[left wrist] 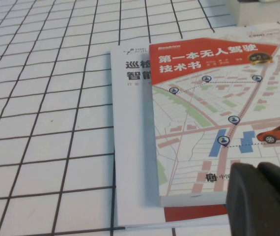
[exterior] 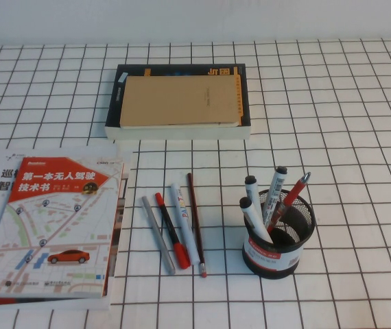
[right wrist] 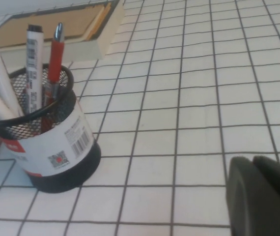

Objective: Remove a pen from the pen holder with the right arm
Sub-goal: 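Take a marker out of the pen holder and lay it on the table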

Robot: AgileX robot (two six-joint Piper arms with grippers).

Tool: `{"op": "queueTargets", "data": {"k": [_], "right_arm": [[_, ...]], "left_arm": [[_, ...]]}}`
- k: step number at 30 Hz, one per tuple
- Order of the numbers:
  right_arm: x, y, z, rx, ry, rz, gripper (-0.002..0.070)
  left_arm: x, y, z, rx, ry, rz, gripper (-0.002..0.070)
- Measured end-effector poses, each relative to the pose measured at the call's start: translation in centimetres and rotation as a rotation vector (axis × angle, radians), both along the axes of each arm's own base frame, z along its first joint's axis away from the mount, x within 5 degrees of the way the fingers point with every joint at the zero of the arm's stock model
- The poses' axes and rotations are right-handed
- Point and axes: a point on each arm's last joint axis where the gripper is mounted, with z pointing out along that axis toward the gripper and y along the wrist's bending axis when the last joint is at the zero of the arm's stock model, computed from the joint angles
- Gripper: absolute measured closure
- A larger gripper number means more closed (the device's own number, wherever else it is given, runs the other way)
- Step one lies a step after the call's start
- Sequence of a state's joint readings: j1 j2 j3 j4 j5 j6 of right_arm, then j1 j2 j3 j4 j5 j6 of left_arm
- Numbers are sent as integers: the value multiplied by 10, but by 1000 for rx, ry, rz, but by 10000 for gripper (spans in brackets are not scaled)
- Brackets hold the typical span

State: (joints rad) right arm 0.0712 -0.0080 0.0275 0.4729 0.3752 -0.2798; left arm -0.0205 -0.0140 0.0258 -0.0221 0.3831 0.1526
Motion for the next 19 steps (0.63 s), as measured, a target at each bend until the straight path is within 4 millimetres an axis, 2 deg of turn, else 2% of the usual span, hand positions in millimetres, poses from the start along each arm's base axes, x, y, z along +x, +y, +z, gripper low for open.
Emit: {"op": "queueTargets", "data": {"k": [6, 19], "right_arm": [[-1, 3, 1, 99, 15, 11, 692], [-1, 4, 1, 117, 16, 13, 692]], "left_arm": [[0, 0, 0, 0, 0, 0, 679], [0, 0, 0, 0, 0, 0, 679]]}}
